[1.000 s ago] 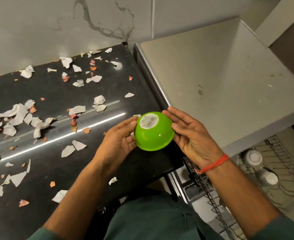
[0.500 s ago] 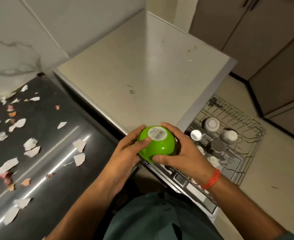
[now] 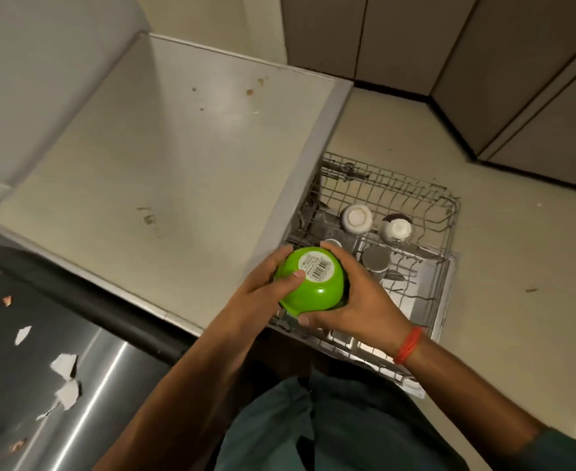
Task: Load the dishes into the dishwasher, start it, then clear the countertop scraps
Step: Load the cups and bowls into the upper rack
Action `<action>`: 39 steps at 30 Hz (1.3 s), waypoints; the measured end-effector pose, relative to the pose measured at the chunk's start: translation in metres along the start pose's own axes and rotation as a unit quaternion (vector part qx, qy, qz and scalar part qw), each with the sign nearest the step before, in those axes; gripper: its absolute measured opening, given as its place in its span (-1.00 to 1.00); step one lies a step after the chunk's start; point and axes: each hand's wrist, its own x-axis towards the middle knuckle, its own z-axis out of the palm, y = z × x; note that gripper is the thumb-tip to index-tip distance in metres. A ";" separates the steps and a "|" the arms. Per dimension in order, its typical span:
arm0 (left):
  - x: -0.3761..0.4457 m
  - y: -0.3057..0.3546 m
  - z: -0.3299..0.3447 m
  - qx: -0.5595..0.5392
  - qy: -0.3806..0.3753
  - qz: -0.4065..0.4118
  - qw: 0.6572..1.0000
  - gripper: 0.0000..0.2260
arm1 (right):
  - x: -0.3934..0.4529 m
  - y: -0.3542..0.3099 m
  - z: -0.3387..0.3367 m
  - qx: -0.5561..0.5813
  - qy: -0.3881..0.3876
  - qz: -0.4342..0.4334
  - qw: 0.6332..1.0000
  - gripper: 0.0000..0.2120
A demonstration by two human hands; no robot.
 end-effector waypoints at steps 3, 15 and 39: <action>0.019 0.010 0.021 0.040 -0.020 -0.017 0.999 -0.59 | 0.005 0.011 -0.021 -0.011 0.024 0.002 1.000 0.12; 0.071 0.018 0.084 0.036 -0.040 -0.130 0.990 -0.58 | 0.020 0.046 -0.074 -0.067 0.074 -0.001 0.995 0.11; 0.260 -0.019 0.108 0.108 0.029 -0.189 0.976 -0.56 | 0.164 0.141 -0.051 -0.085 0.209 0.171 0.959 -0.08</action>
